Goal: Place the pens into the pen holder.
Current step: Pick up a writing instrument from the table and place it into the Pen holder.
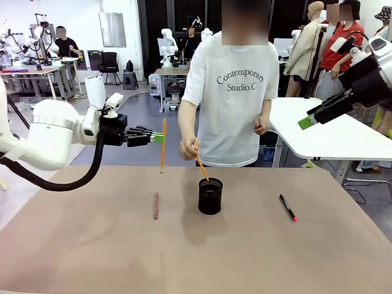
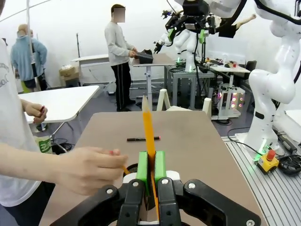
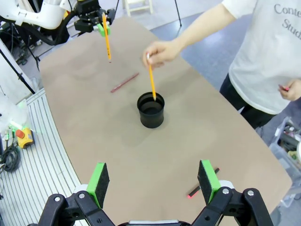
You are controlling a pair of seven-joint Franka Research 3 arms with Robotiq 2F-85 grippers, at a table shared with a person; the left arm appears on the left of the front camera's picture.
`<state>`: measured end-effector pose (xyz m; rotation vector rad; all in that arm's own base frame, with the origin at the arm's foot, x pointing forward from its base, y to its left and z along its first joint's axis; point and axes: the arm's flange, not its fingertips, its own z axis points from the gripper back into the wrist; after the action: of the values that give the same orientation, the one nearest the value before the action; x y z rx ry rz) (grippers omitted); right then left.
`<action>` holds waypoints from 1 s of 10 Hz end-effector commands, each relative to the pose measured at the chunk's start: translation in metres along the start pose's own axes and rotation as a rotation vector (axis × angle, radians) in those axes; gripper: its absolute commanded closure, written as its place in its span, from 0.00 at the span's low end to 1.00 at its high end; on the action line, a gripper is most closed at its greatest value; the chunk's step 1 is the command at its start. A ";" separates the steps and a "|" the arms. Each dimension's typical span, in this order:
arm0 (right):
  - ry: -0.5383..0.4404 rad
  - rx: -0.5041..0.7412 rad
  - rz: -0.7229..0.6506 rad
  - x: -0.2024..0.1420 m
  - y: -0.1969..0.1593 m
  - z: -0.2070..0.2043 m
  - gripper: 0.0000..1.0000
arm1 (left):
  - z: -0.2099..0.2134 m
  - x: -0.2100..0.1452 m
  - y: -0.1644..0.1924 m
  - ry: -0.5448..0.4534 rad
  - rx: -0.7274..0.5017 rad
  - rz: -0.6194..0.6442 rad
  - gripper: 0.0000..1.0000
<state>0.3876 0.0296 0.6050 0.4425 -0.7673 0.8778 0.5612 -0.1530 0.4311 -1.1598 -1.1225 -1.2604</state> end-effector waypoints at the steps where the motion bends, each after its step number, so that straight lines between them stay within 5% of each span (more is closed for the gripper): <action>1: -0.008 0.006 -0.001 0.001 0.000 0.000 0.00 | 0.008 0.002 -0.012 0.007 0.054 -0.002 1.00; 10: -0.008 0.006 -0.001 0.001 0.000 0.000 0.00 | 0.022 0.004 -0.009 0.031 0.076 -0.001 1.00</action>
<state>0.3876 0.0296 0.6050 0.4425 -0.7673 0.8778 0.5523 -0.1313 0.4341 -1.0735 -1.1351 -1.2169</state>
